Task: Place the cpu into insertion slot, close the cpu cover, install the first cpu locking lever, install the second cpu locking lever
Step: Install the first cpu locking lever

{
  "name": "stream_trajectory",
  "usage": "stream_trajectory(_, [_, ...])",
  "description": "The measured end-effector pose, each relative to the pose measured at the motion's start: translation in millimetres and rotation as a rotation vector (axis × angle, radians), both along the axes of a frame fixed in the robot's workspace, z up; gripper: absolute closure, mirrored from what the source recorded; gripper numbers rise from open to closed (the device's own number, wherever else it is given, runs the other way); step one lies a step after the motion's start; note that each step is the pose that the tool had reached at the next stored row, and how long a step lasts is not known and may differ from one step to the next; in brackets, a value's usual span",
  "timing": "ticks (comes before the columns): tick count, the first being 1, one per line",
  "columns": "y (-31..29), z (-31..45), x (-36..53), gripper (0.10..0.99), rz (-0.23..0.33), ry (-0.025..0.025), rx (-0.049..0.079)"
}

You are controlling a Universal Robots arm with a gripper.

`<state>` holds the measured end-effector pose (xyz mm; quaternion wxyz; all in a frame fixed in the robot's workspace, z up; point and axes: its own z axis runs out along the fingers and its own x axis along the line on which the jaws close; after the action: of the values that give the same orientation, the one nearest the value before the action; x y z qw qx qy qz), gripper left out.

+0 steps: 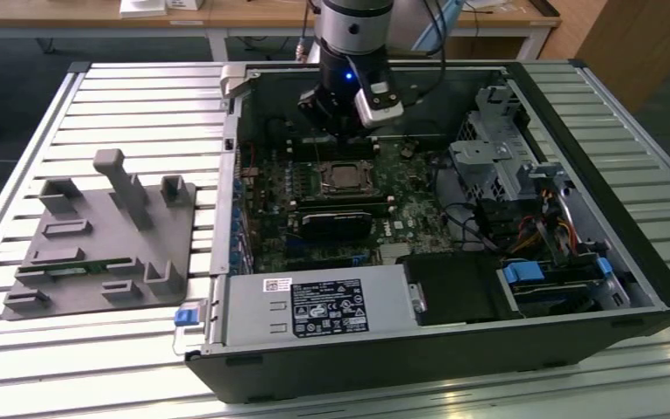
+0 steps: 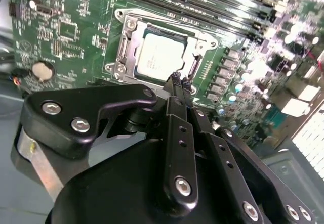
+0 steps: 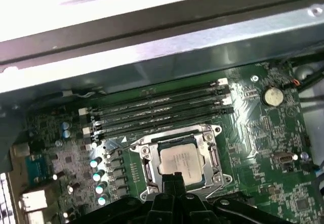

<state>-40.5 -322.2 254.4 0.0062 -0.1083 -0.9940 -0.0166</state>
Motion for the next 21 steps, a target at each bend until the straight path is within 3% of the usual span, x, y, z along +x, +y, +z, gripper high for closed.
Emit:
stream_trajectory(7, [0.0,-0.5,0.0,0.980,0.125,-0.0010,0.000])
stream_trajectory(10, [0.0,-1.1,-1.4,0.980,0.151,-0.0038,0.000])
stream_trajectory(16, [0.0,-1.4,-24.9,0.980,0.151,-0.0094,0.000])
stream_trajectory(21, [0.0,-1.5,-35.4,0.980,0.151,-0.0106,0.001])
